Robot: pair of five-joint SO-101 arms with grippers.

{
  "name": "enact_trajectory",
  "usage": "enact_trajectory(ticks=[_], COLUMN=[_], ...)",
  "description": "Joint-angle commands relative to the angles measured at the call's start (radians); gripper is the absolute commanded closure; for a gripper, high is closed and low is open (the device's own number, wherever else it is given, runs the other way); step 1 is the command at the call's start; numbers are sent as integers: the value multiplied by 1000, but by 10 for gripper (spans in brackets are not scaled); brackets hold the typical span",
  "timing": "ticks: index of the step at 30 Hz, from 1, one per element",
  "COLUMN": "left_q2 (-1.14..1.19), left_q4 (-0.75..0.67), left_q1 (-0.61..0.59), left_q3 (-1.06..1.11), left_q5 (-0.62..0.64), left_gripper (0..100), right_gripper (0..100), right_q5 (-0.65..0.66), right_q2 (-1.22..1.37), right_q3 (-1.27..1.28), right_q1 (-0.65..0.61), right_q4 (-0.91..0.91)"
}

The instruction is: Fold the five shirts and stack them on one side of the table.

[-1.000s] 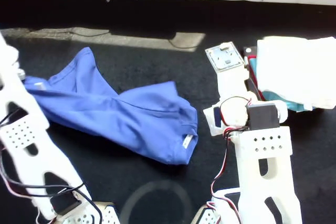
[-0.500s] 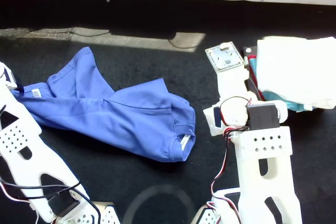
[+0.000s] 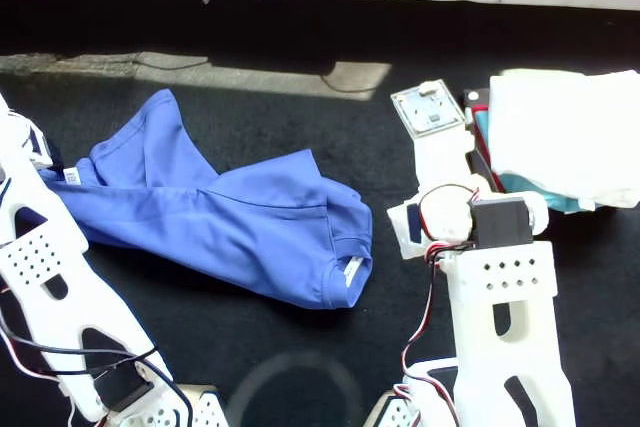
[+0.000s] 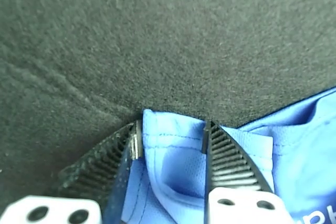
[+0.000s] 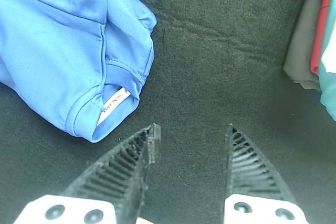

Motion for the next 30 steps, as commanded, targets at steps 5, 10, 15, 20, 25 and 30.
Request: enact_trajectory(ticks=[5, 10, 15, 20, 25, 30], left_q2=[-25, -65, -147, -222, -308, -433], left_q4=[-2, 84, 224, 224, 224, 224], left_q1=[38, 65, 79, 10, -39, -59], left_q3=[-13, -105, -245, -183, -28, 191], left_q5=[-2, 51, 77, 77, 72, 71], left_gripper=[991, 991, 991, 991, 991, 991], right_gripper=[797, 797, 794, 792, 708, 671], right_q5=[2, -60, -97, -97, -138, -227], right_q2=[-27, -24, -18, 142, 521, 857], right_q3=[1, 54, 130, 111, -180, -639], right_q1=[-5, -38, -209, -263, -315, -366], right_q4=[-5, -30, -105, -189, -173, -119])
